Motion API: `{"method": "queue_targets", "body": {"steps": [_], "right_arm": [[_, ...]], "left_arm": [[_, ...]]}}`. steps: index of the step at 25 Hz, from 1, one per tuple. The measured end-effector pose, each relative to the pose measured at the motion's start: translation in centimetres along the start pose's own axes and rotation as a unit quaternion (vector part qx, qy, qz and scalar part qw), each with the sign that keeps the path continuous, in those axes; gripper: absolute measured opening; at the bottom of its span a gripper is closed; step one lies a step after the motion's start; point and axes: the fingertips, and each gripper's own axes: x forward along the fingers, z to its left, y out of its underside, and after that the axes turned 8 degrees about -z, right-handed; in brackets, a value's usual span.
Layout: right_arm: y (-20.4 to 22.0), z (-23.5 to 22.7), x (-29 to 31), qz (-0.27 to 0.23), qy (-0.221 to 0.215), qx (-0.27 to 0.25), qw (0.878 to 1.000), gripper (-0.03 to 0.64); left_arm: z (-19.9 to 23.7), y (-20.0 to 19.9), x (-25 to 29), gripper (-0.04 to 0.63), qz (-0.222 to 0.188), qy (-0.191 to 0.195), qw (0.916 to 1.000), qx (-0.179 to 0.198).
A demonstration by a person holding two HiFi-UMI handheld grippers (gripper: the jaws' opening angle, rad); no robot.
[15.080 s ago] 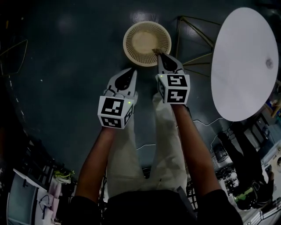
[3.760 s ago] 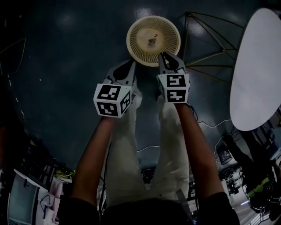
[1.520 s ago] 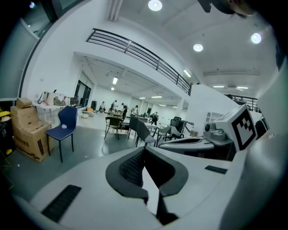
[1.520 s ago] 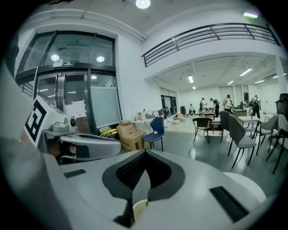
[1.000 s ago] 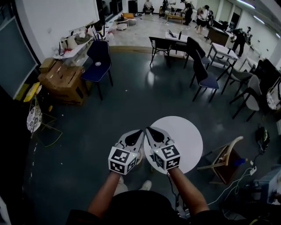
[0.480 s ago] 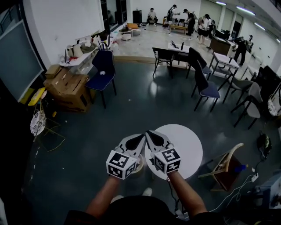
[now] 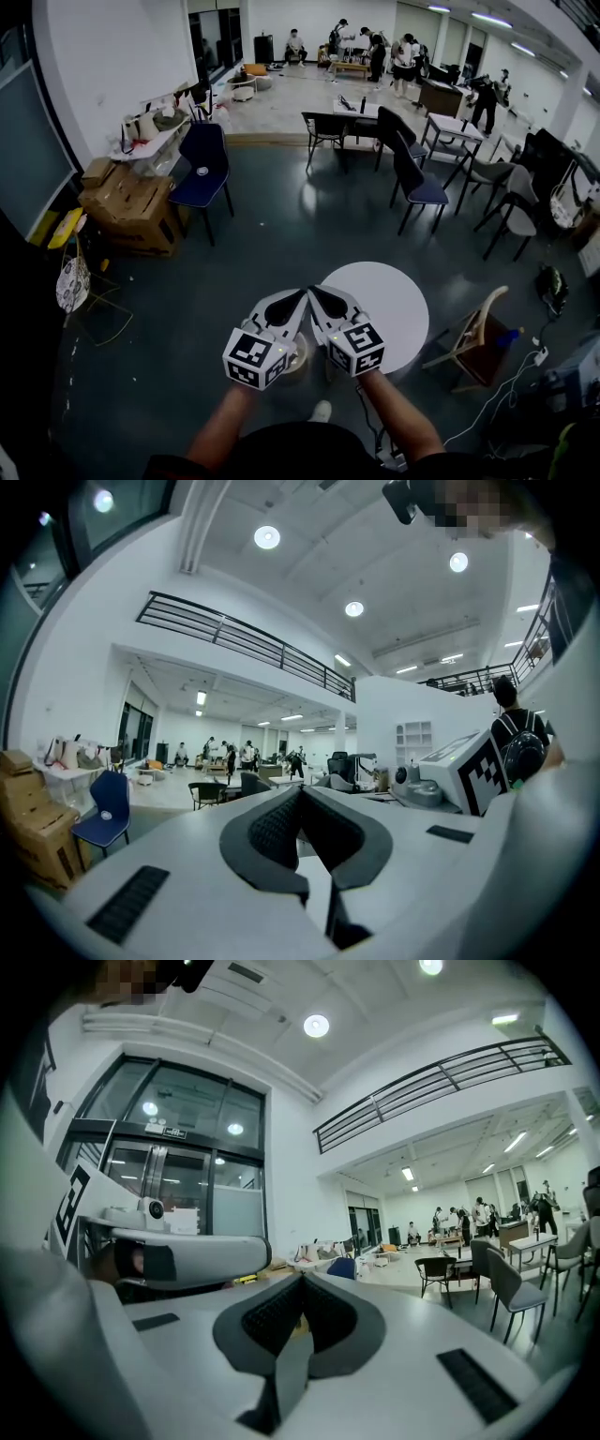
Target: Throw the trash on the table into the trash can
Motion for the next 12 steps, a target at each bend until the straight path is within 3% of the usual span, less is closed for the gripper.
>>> {"method": "queue_targets", "body": {"steps": [5, 12], "right_arm": [[-0.4, 4.9, -1.2, -0.008, 0.009, 0.003, 1.0, 0.018], [-0.6, 13.1, -3.2, -0.009, 0.017, -0.015, 1.0, 0.018]], "left_arm": [[-0.3, -0.6, -5.3, 0.008, 0.006, 0.01, 0.9997, 0.023], [-0.8, -1.8, -13.7, 0.008, -0.01, 0.013, 0.9998, 0.01]]}}
